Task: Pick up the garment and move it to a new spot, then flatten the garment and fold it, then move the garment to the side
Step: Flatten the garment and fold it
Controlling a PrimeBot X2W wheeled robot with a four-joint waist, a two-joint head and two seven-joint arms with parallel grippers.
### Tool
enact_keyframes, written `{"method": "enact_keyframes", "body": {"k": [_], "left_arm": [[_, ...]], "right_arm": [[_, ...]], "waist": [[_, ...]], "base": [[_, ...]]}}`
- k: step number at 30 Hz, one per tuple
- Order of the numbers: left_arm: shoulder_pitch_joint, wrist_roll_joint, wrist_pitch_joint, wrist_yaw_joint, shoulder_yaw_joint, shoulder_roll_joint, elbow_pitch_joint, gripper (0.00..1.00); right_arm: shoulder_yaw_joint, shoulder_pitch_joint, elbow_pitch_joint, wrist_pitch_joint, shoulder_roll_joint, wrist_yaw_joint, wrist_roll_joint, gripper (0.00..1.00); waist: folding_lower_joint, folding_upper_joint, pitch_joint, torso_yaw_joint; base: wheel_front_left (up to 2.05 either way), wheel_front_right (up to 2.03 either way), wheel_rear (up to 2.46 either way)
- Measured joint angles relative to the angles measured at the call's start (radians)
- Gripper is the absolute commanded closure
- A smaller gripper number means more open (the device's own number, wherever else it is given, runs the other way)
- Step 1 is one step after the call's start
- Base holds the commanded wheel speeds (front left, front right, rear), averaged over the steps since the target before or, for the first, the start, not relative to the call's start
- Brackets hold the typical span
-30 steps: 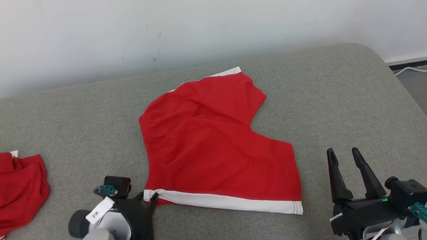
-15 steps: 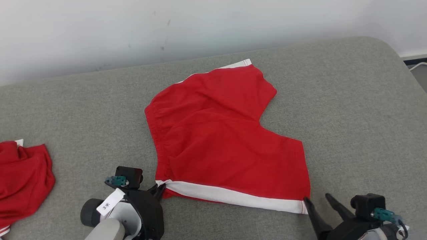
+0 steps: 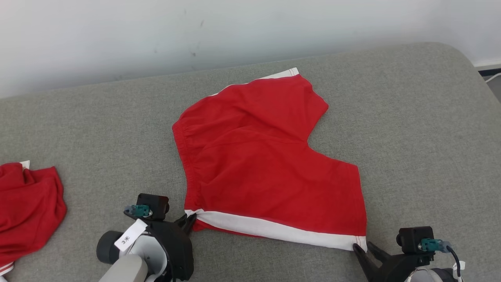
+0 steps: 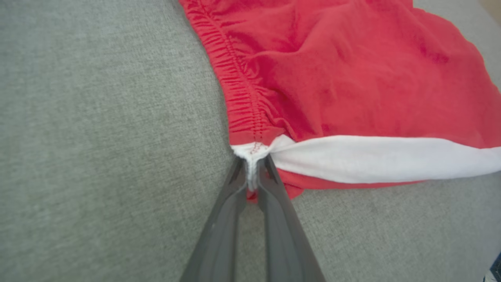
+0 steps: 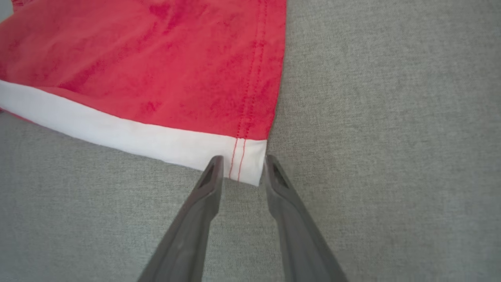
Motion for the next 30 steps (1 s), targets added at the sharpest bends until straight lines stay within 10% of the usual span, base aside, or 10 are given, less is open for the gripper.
{"method": "enact_keyframes", "body": {"k": [13, 16, 18, 30], "left_arm": [[-0.007, -0.001, -0.016, -0.009, 0.0, -0.006, 0.019, 1.0], [-0.011, -0.001, -0.024, -0.017, -0.001, -0.007, 0.026, 1.0], [-0.017, -0.001, -0.024, -0.017, -0.003, -0.007, 0.031, 1.0], [-0.02, -0.002, -0.034, -0.018, -0.004, -0.02, 0.045, 1.0]], "right_arm": [[-0.012, -0.015, 0.028, 0.068, 0.006, -0.033, 0.022, 0.52], [-0.012, -0.017, 0.029, 0.078, 0.007, -0.033, 0.024, 0.71], [-0.012, -0.022, 0.029, 0.078, 0.009, -0.033, 0.025, 1.0], [-0.015, -0.034, 0.021, 0.088, 0.009, -0.031, 0.038, 1.0]], "waist": [[0.0, 0.0, 0.008, 0.004], [0.0, -0.0001, 0.009, 0.005], [0.0, 0.0, 0.01, 0.006], [0.0001, 0.0, 0.005, 0.015]], "base": [[0.0, 0.0, 0.0], [0.0, 0.0, 0.0], [0.0, 0.0, 0.0], [0.0, 0.0, 0.0]]}}
